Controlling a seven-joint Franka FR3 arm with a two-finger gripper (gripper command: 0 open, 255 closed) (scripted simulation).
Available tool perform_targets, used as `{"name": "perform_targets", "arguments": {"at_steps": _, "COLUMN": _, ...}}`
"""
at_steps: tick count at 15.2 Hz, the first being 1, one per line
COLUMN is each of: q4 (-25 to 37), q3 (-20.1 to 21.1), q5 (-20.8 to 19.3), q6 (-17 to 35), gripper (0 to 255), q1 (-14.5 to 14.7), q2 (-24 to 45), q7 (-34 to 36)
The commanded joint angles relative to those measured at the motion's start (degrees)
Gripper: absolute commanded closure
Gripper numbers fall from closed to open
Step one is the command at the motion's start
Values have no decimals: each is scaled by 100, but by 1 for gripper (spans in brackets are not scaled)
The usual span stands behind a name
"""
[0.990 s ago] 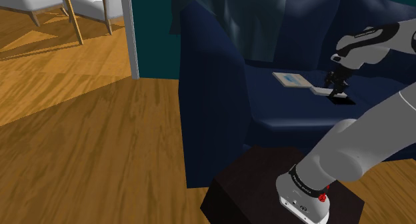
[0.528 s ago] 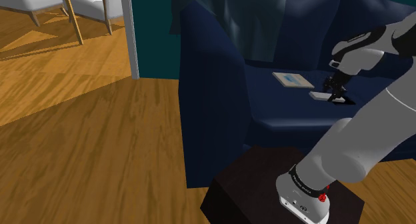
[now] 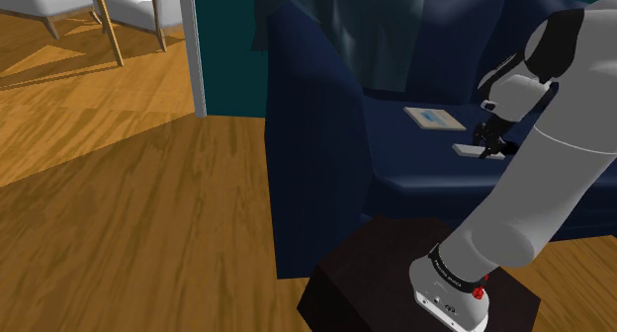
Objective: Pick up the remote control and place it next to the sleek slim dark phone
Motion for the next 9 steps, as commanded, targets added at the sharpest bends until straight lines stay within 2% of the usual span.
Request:
{"name": "perform_targets", "arguments": {"at_steps": 1, "q4": -69, "q3": 59, "q5": 80, "q6": 86, "gripper": 255, "q1": -44, "q2": 37, "q7": -39}}
{"name": "perform_targets", "arguments": {"at_steps": 8, "q4": -69, "q3": 54, "q5": 85, "q6": 85, "gripper": 255, "q1": -39, "q2": 40, "q7": -42}}
{"name": "perform_targets", "arguments": {"at_steps": 9, "q4": -70, "q3": 53, "q5": 84, "q6": 85, "gripper": 0, "q1": -38, "q2": 40, "q7": -41}}
